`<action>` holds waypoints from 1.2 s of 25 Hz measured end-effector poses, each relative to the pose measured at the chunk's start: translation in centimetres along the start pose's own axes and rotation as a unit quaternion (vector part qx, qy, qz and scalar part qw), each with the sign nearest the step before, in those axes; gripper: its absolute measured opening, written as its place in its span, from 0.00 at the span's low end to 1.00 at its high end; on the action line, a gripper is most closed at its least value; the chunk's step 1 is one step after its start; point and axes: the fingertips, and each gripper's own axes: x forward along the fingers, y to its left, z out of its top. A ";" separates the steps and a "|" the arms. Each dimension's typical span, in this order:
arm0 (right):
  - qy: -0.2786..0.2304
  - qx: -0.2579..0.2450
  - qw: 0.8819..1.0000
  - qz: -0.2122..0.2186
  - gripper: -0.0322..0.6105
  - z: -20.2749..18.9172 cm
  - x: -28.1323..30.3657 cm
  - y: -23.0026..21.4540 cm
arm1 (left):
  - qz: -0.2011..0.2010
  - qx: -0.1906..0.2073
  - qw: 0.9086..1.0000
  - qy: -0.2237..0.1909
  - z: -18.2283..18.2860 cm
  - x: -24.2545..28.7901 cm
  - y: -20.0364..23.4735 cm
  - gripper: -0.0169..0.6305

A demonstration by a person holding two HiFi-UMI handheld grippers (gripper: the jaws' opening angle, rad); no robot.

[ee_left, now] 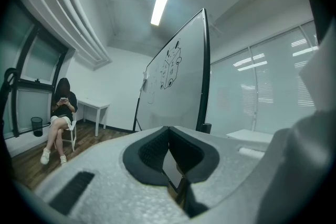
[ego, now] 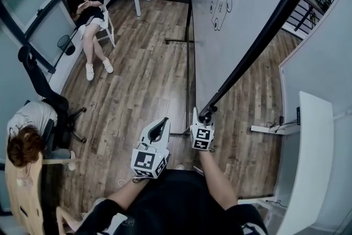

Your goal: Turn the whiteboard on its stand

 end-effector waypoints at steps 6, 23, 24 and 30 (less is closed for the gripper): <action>0.028 -0.001 0.999 0.018 0.29 -0.7 -1.5 0.1 | -0.003 0.002 1.000 0.001 -0.1 0.0 -0.2 0.05; 0.005 0.011 0.999 0.042 0.20 5.4 -12.6 0.7 | -0.008 0.006 1.000 0.000 -0.2 -0.5 -1.1 0.05; -0.008 0.014 0.999 0.040 0.16 6.5 -13.1 0.7 | -0.010 0.006 1.000 -0.001 -0.2 -0.6 -1.3 0.05; -0.054 0.059 0.996 0.049 0.08 10.4 -15.8 1.2 | -0.020 0.009 1.000 -0.007 0.2 -1.3 -2.4 0.05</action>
